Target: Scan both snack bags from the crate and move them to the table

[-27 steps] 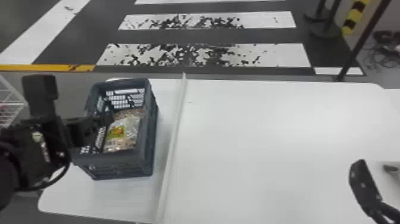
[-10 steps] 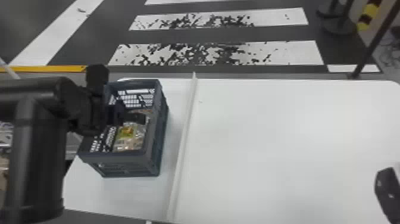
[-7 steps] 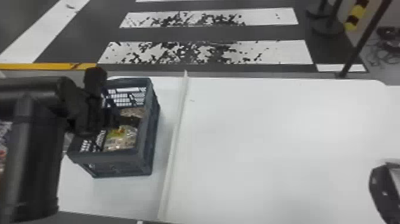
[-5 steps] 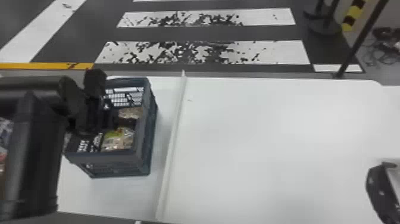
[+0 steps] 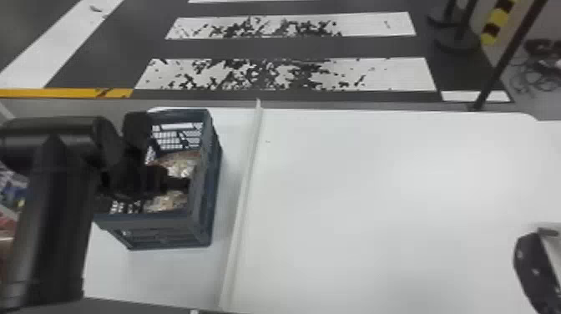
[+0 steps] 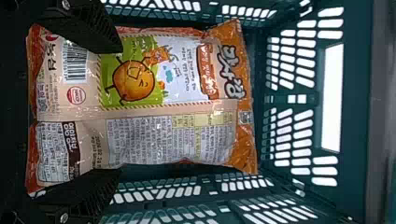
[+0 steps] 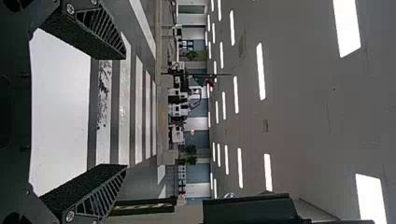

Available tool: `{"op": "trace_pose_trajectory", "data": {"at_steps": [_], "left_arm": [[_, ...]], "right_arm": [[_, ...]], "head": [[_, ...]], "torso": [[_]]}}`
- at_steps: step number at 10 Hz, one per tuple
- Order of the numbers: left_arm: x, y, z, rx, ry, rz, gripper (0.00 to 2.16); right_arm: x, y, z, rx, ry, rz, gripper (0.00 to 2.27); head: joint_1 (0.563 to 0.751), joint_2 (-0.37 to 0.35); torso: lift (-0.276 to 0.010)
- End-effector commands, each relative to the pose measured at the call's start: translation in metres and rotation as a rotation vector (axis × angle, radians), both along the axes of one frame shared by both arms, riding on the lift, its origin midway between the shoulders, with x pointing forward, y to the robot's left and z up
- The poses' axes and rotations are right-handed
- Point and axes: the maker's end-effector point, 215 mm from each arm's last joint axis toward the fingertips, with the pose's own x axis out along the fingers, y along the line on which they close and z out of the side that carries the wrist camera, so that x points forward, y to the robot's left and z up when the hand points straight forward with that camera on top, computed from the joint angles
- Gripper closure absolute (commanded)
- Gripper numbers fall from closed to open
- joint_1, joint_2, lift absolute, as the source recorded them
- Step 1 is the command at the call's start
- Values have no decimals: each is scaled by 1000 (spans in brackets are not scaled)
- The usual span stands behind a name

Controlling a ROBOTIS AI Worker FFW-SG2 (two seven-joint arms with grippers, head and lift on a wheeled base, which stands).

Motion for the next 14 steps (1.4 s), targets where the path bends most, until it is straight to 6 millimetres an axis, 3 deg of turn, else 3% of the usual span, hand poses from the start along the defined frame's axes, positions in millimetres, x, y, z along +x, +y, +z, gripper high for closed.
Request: {"op": "trace_pose_trajectory", "data": {"at_steps": [1,2,3,4,5,9,14], "left_arm": [[2,4,-5,-5,-4,7,87],[7,5,-9,-21,-15,8,164],[13,5,-12,-42,-27,5,846],[12,6,-16,-42,-26,7,1774],[10,10,-16,-32,-19,-2,2135],[2,13,-6,-21,-76,-6,2135],[-14,18,34,51,-200,-6,2135]], "right_arm": [[0,-1,0,-1,0,-1,103],[-1,-1,0,-3,0,1,103],[-2,0,-2,-3,4,2,103],[-4,-1,-1,-4,1,-1,103],[-7,-3,1,-9,-7,-4,103],[-22,-5,19,-25,-67,-11,103],[-37,-8,36,-27,-126,-27,103]], "head": [[695,99],[695,99],[695,100],[695,100],[695,102],[695,109],[695,123]], "torso": [[-87],[-87],[-87],[-87],[-87],[-87],[-87]]}}
